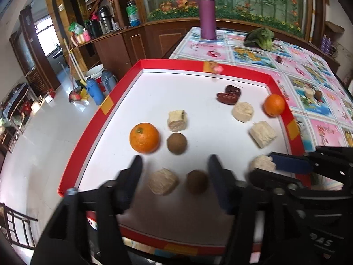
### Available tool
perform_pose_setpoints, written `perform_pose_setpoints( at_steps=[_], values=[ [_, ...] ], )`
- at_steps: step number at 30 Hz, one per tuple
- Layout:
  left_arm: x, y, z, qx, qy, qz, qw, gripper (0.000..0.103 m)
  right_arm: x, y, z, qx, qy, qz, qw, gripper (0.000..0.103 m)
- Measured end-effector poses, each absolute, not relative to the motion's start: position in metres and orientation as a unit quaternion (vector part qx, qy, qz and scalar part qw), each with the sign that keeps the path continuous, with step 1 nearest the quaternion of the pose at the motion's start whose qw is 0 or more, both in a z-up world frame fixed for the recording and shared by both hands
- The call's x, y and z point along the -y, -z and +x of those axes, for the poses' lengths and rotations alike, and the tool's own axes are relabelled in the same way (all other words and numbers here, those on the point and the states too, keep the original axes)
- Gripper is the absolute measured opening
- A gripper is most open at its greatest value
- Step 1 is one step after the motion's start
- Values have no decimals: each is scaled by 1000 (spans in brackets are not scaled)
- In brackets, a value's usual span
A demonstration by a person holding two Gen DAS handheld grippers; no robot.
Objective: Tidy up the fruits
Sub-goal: 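Carry the beige lump with the right gripper while the left gripper carries a brown ball, drop both in tray, then grasp a brown ball with the right gripper while the left gripper grasps a beige lump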
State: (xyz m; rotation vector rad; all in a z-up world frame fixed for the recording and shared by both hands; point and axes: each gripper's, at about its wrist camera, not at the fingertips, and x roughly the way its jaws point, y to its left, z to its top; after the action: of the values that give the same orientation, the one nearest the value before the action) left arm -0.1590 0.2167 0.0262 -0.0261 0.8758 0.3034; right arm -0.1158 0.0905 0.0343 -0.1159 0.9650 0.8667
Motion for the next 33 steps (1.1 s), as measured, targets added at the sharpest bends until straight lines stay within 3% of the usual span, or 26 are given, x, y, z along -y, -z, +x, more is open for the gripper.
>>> perform_pose_setpoints(
  at_steps=[3,14,25,33],
  values=[
    [-221,-23,-156,-429,-151,-18,890,72,-79,-41,-114,-444,-413,-30,795,37],
    [-209,-42,-159,-412,-144,-28,899,72,-17,-58,-86,-417,-371,35,829,38],
    [-141,-74,-139,-390,-60,13,919,78,89,-52,-34,-415,-244,82,873,38],
    [-90,-80,-107,-401,-27,57,914,86,109,-45,14,-423,-183,78,884,38]
  ],
)
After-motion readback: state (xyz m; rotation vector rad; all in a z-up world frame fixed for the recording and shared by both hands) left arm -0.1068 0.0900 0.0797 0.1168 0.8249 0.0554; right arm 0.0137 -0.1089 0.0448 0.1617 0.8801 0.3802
